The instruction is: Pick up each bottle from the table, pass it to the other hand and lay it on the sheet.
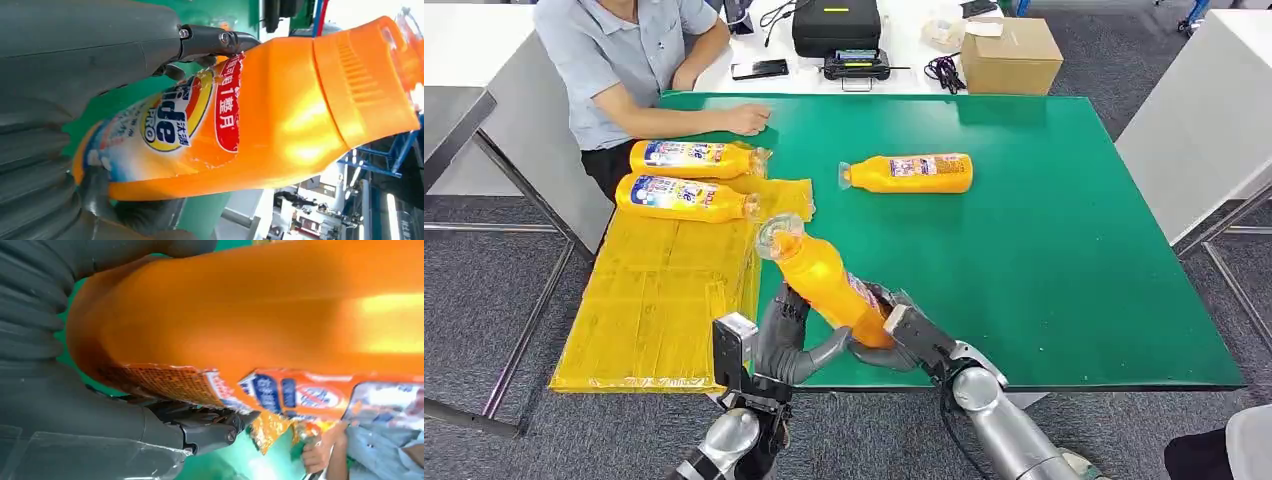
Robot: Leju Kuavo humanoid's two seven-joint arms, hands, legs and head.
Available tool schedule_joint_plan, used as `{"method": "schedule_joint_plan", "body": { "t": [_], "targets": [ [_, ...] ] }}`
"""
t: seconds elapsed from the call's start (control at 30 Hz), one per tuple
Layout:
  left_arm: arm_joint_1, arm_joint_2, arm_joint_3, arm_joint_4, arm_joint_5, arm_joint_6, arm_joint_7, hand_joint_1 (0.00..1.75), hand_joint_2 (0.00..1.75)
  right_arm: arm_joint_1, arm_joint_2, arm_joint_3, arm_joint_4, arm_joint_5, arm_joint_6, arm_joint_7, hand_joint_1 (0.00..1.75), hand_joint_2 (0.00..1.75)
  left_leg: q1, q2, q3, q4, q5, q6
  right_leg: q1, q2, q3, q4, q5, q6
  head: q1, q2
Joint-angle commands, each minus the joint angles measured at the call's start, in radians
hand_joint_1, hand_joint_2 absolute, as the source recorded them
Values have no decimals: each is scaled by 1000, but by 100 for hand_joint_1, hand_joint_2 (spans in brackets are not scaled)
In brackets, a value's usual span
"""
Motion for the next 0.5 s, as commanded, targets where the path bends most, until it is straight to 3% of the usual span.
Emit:
{"method": "schedule_joint_plan", "body": {
  "t": [0.03,0.5],
  "targets": [
    [-75,4,17,67,34,-8,21,0,175,-65,14,103,108,24,-17,-1,175,175,2,3,3,0,-1,-2,2,2,3,0,0,-3,0,0],
    [-88,-28,37,92,75,-18,40,0,175,-76,20,137,119,46,-40,0,175,175,2,3,4,1,-2,-3,2,2,3,0,-1,-3,0,0]
  ]
}}
